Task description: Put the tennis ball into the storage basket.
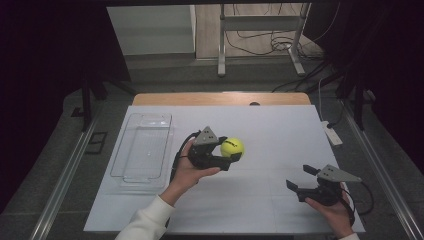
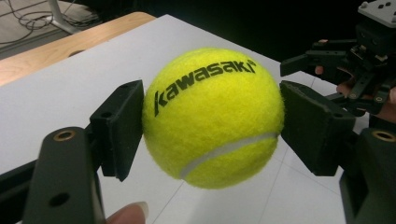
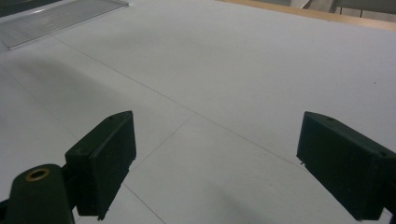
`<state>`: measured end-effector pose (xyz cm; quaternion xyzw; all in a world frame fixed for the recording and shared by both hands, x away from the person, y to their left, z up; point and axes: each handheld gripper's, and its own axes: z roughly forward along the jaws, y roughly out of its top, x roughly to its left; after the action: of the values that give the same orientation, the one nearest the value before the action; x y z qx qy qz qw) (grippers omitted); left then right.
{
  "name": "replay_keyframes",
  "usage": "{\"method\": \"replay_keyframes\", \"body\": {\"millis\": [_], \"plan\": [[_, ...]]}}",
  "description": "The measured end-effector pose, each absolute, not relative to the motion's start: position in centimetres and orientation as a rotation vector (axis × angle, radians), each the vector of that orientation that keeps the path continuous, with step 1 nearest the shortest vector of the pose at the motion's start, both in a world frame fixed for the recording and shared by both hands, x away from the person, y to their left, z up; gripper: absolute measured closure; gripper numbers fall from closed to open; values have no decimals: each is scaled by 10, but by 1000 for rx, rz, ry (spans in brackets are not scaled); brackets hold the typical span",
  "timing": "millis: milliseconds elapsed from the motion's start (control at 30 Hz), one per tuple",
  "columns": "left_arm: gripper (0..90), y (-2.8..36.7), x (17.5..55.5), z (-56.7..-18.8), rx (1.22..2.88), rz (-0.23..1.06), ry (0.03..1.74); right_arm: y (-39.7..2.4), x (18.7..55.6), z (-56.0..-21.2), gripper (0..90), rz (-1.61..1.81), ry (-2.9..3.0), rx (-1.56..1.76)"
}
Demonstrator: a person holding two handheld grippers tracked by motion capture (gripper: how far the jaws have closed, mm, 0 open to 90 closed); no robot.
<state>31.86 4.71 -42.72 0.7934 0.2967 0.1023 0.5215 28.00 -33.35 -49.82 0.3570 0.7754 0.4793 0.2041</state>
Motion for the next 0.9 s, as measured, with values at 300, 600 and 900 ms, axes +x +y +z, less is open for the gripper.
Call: {"method": "replay_keyframes", "body": {"millis": [300,600,900], "plan": [[271,55,320,-423,1882,272,728,-334,280,-498,122,1336,2161,997],[271,60,321,-420,1865,288,740,-334,280,-498,123,1336,2161,1001],[271,67,322,-417,1846,306,753,-334,280,-498,123,1336,2159,997]]}}
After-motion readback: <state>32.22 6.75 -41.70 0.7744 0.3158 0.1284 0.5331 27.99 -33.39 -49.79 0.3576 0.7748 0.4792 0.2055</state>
